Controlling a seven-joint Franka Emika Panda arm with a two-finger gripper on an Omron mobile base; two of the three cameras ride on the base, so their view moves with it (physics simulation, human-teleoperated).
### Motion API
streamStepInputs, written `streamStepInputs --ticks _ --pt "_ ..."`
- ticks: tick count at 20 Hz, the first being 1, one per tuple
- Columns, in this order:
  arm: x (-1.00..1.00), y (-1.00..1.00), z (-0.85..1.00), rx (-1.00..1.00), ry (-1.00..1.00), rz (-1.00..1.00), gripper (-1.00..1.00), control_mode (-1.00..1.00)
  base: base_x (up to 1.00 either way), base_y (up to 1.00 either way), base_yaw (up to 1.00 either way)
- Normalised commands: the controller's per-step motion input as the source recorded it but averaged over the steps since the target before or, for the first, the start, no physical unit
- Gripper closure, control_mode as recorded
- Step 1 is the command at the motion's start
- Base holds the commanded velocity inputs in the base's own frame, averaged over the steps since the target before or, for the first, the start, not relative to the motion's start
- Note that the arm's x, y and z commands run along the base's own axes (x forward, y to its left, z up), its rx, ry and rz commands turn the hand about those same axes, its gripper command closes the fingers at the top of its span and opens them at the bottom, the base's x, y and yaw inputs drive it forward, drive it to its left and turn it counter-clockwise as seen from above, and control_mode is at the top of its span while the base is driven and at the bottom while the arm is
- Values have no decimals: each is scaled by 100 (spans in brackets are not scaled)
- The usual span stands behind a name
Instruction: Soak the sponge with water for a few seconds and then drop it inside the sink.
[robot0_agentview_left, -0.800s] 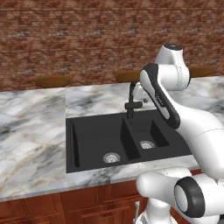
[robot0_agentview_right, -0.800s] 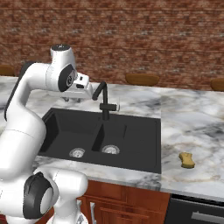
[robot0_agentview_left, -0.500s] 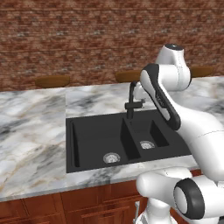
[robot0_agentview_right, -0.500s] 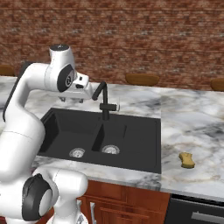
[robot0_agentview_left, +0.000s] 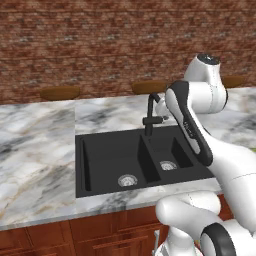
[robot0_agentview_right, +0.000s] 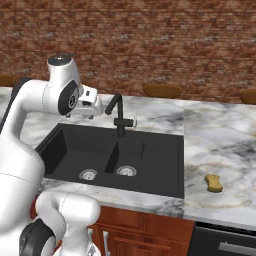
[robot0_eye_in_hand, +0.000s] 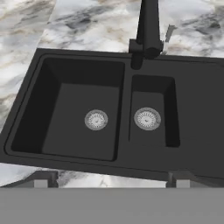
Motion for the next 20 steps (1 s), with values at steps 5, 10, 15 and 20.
streamStepInputs --ticks 5,10,15,20 --pt "-43 -5 0 0 -24 0 -100 -100 0 0 0" --pt "-29 -14 0 0 -21 0 -100 -100 0 0 0" --pt "-17 -17 0 0 -20 0 -100 -100 0 0 0" --pt "-1 -30 0 0 -18 0 -100 -100 0 0 0"
